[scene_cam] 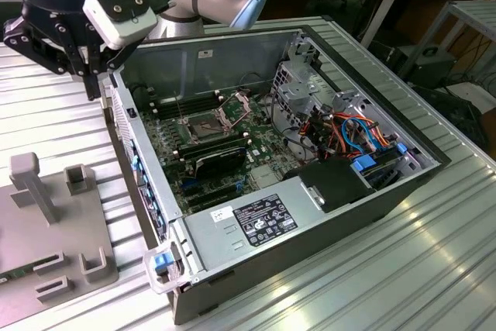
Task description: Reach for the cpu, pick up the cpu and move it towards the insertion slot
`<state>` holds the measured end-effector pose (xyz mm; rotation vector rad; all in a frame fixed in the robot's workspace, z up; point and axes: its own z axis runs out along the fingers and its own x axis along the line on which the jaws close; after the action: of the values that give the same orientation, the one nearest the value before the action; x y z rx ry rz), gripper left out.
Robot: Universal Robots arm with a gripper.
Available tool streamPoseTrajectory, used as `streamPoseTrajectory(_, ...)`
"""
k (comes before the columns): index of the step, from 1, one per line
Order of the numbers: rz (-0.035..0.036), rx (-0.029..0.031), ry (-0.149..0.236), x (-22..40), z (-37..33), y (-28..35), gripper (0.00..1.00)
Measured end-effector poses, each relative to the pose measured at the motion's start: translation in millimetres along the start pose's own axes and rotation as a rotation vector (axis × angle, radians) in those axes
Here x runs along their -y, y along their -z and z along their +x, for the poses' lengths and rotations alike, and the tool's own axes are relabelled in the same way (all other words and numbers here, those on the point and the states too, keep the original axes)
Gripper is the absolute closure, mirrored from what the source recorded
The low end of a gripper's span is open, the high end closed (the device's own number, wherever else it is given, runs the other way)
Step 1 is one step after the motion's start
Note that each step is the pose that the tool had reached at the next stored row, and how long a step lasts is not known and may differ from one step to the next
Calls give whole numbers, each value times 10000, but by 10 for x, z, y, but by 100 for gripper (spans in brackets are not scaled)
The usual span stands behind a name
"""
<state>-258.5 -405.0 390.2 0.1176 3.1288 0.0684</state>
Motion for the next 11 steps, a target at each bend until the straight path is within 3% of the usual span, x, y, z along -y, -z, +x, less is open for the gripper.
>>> streamPoseTrajectory(11,4,-37,-2,23,245,-6,89)
